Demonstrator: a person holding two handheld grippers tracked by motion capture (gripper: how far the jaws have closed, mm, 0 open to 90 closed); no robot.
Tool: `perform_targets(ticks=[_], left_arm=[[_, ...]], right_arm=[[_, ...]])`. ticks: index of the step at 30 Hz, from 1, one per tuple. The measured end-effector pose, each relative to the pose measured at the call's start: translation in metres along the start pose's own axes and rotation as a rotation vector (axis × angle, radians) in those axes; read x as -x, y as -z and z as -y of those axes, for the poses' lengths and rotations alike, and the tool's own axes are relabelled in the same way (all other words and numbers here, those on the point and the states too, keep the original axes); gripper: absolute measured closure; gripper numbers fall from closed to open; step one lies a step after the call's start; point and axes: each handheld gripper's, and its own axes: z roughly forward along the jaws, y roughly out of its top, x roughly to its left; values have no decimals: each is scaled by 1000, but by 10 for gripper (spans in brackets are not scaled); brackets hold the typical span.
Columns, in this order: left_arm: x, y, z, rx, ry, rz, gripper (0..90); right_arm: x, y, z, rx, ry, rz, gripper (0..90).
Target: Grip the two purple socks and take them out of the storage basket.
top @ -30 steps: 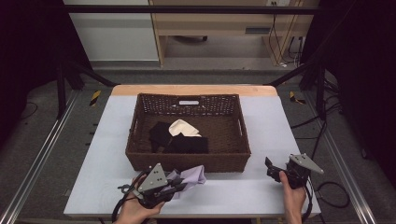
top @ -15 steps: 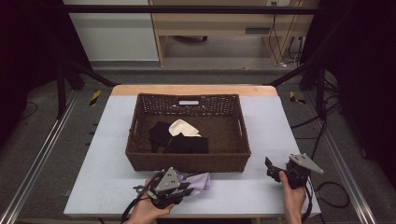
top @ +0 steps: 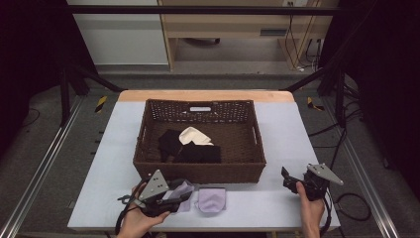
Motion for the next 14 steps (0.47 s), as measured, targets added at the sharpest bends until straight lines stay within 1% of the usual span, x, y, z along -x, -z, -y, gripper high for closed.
perform_targets(ticks=[2, 5, 8, 10, 11, 14], left_arm=[[-6, 8, 5, 8, 12, -27, 453], [-15, 16, 14, 7, 38, -57, 432], [-23, 21, 25, -5, 53, -84, 428], [-29, 24, 33, -21, 54, -116, 428], [-31, 24, 36, -28, 58, -125, 428], [-39, 27, 44, -46, 82, -152, 426]], right_arm=[[0, 0, 0, 3, -7, -1, 37], [0, 0, 0, 1, -2, 1, 37], [0, 0, 0, 2, -4, 5, 38], [0, 0, 0, 0, -5, -1, 38], [1, 0, 0, 0, -6, -3, 37], [0, 0, 0, 3, -7, 0, 37]])
